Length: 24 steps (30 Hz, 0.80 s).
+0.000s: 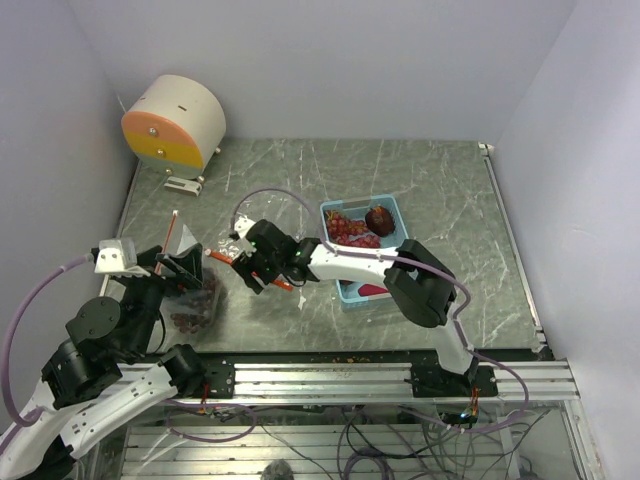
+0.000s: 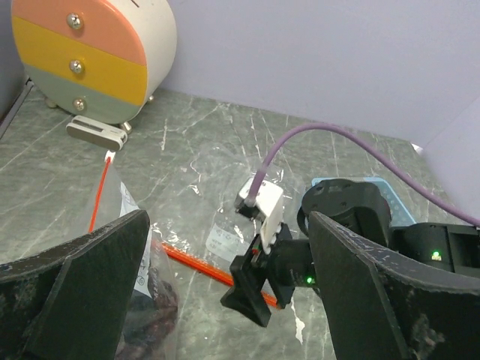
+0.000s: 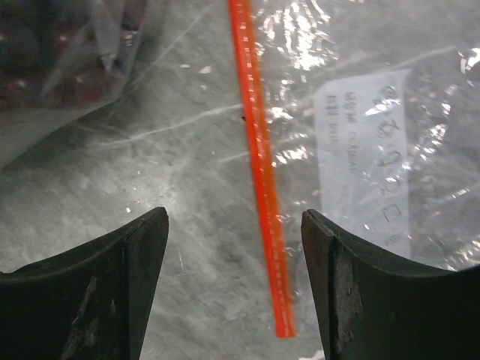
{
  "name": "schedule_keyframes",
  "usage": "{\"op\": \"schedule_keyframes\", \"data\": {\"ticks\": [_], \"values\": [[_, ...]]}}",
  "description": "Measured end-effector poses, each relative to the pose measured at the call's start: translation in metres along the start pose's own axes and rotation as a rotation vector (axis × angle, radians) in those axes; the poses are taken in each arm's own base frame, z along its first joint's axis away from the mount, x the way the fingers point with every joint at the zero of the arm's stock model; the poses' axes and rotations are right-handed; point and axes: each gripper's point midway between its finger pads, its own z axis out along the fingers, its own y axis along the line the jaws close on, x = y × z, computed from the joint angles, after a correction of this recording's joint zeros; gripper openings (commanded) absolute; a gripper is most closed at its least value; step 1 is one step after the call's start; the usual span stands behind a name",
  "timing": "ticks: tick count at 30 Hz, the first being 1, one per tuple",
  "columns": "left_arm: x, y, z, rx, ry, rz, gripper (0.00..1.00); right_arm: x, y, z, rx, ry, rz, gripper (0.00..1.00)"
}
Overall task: Place the food in the zip-top bag and seal the zipper
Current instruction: Pick up the zipper food storage bag at the center of the board.
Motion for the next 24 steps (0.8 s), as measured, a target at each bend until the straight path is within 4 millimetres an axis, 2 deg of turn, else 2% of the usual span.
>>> {"op": "schedule_keyframes", "data": {"ticks": [4,10,14,16,19,22,24], "values": [[0.000,0.001,-0.001,-0.002,0.000,0.001,0.98,0.003,0.008,0.007,0.000,0.009,-0.065,0.72],[0.001,0.002,-0.002,-0.003,0.004,0.005,0.97,0.010,-0.009,0.028,0.054,0.034,-0.114,0.71],[0.000,0.003,-0.003,-0.004,0.005,0.006,0.97,0.012,-0.016,0.033,0.067,0.040,-0.121,0.68],[-0.003,0.003,-0.004,-0.003,0.001,0.002,0.97,0.011,-0.019,0.034,0.069,0.040,-0.120,0.59],[-0.005,0.004,-0.004,-0.002,-0.002,0.000,0.97,0.008,-0.023,0.039,0.062,0.034,-0.116,0.31],[-0.005,0.004,-0.005,-0.003,-0.002,0.000,0.97,0.005,-0.028,0.043,0.045,0.023,-0.094,0.20],[-0.005,0.005,-0.005,-0.003,-0.002,0.000,0.97,0.005,-0.032,0.044,0.045,0.019,-0.086,0.06]]}}
